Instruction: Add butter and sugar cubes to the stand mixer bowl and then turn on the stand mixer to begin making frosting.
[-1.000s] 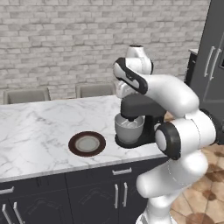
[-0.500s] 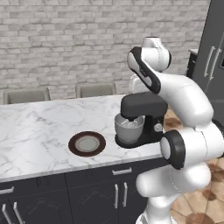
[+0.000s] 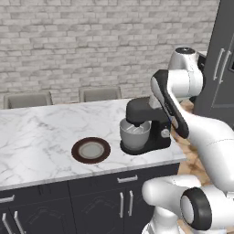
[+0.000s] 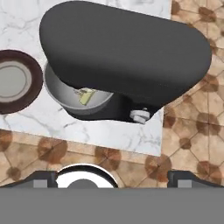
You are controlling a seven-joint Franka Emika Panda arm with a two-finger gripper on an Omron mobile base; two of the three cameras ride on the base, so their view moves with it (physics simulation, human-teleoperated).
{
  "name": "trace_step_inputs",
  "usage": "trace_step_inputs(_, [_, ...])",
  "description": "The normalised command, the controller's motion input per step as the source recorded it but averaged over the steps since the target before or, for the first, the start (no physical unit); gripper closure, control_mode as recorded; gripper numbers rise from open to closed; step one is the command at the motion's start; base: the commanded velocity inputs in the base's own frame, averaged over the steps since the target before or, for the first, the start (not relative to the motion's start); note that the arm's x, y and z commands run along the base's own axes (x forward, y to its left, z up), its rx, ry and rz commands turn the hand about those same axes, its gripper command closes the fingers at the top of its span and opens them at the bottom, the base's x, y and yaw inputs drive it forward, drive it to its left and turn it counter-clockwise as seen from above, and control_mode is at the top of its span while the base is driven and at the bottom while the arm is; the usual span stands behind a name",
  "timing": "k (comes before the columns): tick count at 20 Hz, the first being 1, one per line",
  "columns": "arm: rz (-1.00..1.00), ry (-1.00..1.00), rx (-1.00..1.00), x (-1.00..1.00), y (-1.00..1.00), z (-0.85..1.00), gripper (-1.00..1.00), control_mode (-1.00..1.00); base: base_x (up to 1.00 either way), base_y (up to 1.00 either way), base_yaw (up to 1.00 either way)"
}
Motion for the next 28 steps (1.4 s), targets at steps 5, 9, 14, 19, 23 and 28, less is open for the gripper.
trace_step_inputs(5, [-0.30, -0.09, -0.19, -0.19, -0.30, -0.13, -1.00, -1.00, 0.00, 0.00, 0.00])
trace_step_inputs(9, [-0.24, -0.03, -0.19, -0.02, -0.26, -0.36, -1.00, -1.00, 0.00, 0.00, 0.00])
trace_step_inputs(14, [-0.09, 0.00, -0.14, 0.00, -0.32, -0.51, -1.00, -1.00, 0.00, 0.00, 0.00])
trace_step_inputs(19, [0.00, 0.01, -0.04, 0.00, -0.19, -0.49, -1.00, -1.00, 0.00, 0.00, 0.00])
trace_step_inputs(23, [0.00, 0.12, -0.01, 0.01, -0.03, -0.55, -1.00, -1.00, 0.00, 0.00, 0.00])
trace_step_inputs(28, [0.00, 0.07, 0.00, 0.13, 0.00, -0.54, -1.00, -1.00, 0.00, 0.00, 0.00])
